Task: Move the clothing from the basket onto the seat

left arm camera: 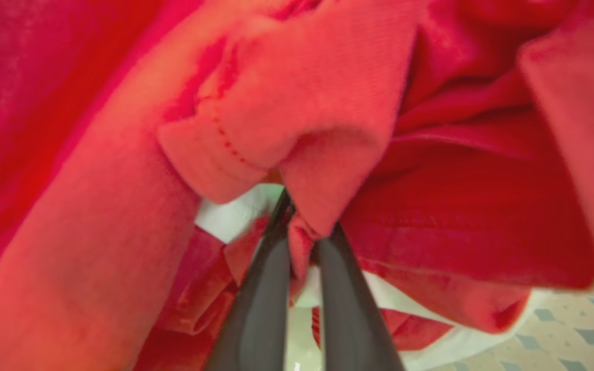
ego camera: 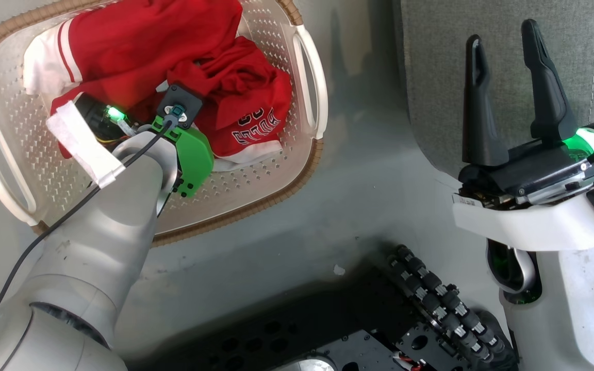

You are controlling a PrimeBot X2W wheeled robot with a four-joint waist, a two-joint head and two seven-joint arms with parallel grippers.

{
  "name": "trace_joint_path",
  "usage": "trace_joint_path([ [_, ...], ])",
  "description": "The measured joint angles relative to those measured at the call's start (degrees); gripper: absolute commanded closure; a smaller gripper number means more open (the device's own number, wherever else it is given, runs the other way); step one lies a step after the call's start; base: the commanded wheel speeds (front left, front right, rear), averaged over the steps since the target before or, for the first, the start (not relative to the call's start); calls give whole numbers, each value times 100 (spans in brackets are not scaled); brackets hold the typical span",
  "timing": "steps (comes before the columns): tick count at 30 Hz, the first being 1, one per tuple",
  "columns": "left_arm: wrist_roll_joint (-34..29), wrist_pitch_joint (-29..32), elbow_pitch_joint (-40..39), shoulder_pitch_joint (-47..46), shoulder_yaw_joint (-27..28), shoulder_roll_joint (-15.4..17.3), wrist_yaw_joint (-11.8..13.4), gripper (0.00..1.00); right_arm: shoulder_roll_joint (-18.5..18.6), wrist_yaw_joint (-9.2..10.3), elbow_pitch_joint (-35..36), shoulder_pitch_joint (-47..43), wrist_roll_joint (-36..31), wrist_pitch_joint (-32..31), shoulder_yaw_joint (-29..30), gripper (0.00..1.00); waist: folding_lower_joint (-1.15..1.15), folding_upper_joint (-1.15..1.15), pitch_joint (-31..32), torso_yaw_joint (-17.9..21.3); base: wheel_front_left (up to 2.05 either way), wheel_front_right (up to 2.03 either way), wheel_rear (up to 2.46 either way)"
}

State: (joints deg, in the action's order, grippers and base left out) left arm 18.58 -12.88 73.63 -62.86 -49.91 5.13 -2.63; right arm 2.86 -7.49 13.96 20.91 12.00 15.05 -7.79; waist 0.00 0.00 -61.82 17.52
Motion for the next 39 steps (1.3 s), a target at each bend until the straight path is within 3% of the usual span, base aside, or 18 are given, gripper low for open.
trace_joint_path([
  [13,336,-191,-305,442,154,-119,-147,100,-4,0,-303,62,-254,0,-79,0,0,0,601,-210,0,0,0],
  [39,281,-223,-3181,2742,1318,-26,-191,100,-8,0,-1014,-745,-524,-344,165,0,-1,0,3244,-865,0,0,0],
])
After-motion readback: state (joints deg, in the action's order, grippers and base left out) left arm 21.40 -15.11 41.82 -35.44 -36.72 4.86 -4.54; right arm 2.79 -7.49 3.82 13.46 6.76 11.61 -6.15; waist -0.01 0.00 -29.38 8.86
